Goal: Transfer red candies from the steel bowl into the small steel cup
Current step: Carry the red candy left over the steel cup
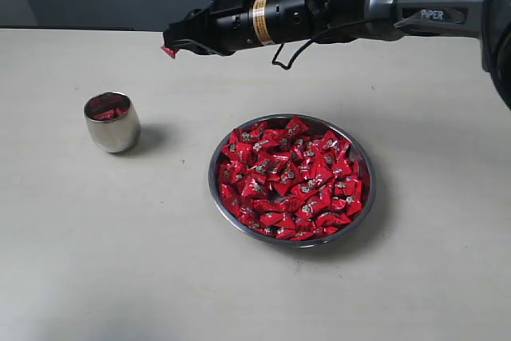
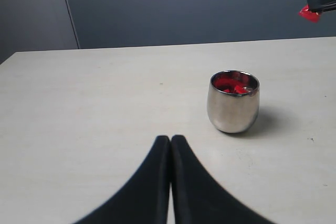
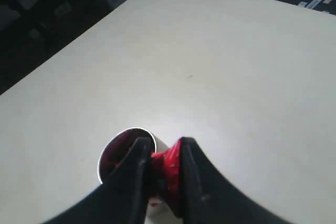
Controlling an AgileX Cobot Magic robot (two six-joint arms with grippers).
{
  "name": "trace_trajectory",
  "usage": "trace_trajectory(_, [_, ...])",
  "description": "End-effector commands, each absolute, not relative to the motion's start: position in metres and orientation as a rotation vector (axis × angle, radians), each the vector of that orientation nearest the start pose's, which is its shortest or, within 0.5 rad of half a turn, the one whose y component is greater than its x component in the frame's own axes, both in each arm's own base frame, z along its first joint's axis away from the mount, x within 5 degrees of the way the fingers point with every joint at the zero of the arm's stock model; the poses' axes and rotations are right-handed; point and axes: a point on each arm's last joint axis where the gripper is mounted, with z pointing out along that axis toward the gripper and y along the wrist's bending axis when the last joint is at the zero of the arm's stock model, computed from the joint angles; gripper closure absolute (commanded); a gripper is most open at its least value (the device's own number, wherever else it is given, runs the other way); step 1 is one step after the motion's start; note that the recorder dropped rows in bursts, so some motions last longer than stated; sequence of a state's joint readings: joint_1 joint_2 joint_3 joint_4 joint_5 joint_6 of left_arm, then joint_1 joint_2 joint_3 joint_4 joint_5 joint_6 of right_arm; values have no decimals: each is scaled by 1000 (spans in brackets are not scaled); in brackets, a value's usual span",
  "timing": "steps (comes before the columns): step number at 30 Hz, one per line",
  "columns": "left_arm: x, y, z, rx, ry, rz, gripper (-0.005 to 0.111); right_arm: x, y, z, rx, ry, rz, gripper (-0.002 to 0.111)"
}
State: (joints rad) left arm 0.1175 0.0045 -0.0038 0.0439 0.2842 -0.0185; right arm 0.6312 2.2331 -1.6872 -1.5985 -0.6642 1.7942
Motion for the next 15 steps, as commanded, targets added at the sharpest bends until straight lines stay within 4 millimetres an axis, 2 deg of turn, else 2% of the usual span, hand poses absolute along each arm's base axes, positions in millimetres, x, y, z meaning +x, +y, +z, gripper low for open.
trace_trajectory(1, [54,8,187,-93,1767,114,106,367,361,194,-979,1969,1189,109])
trace_trajectory(8, [54,8,187,-93,1767,114,106,357,392,190,-1002,1980,1253,109])
trace_trajectory(15, [54,8,187,-93,1767,114,106,357,406,185,-960,2009,1319,109])
